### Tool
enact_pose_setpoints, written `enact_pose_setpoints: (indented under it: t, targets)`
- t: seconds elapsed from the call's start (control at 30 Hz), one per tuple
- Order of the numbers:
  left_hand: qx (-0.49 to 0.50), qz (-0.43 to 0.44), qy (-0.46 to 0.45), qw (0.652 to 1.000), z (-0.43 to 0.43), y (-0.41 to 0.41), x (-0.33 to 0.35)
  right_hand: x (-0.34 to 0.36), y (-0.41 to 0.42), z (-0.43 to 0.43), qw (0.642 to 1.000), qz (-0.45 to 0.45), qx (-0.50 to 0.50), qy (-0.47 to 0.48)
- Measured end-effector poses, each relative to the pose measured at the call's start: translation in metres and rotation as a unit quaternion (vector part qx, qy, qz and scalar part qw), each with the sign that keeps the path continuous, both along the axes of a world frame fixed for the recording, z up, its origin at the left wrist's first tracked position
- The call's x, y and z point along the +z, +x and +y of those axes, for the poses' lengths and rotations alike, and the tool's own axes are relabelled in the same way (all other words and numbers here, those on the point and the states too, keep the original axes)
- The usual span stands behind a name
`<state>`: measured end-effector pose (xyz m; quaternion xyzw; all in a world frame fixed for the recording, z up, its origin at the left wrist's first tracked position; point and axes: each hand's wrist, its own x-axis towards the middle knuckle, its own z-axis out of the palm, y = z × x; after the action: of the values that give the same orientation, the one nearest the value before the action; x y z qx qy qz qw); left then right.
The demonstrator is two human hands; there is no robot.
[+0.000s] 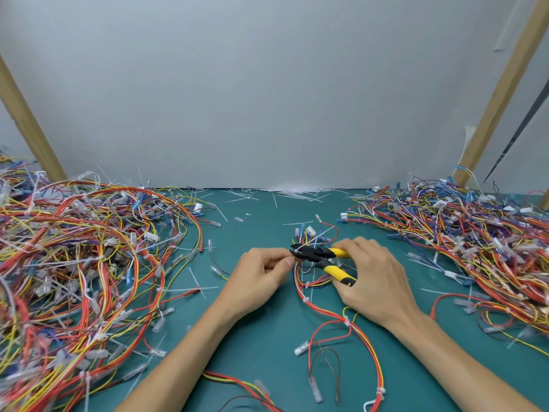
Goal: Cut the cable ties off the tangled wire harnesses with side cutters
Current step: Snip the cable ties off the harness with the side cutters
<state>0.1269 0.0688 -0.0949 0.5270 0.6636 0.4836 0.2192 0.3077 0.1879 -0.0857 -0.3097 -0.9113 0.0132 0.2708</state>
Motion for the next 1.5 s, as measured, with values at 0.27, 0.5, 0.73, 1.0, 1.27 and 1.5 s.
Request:
enact_pose_setpoints:
  t: [0.27, 0.5, 0.73, 1.0, 1.27, 1.5]
  targets:
    - [0.001, -0.003, 0.002, 1.000, 0.0010, -0.0012, -0.0012, -0.0013, 0.0007, 0.0014, 1.000, -0.011, -0.007, -0.017]
    - [0.006, 0.004, 0.001, 1.000, 0.0013, -0.0007, -0.0004, -0.0025, 0.0001, 0.0015, 1.000, 0.026, 0.001, 0.010]
    - [0.004, 0.011, -0.004, 1.000, 0.0004, -0.0001, 0.0000, -0.0024, -0.0003, -0.0014, 0.999, 0.018, -0.010, 0.043]
    - [0.004, 0.014, -0.003, 1.000, 0.0009, -0.0003, 0.0003, -0.0004, 0.0005, -0.0021, 0.999, 0.013, -0.020, 0.043]
    - [0.006, 0.015, 0.001, 1.000, 0.0002, -0.0003, 0.0008, 0.0004, -0.0001, -0.0023, 0.999, 0.004, -0.019, 0.042]
    - [0.103, 0.059, 0.040, 0.992, 0.0015, 0.0041, 0.0015, 0.0001, 0.0007, -0.0025, 0.999, 0.011, -0.009, 0.032]
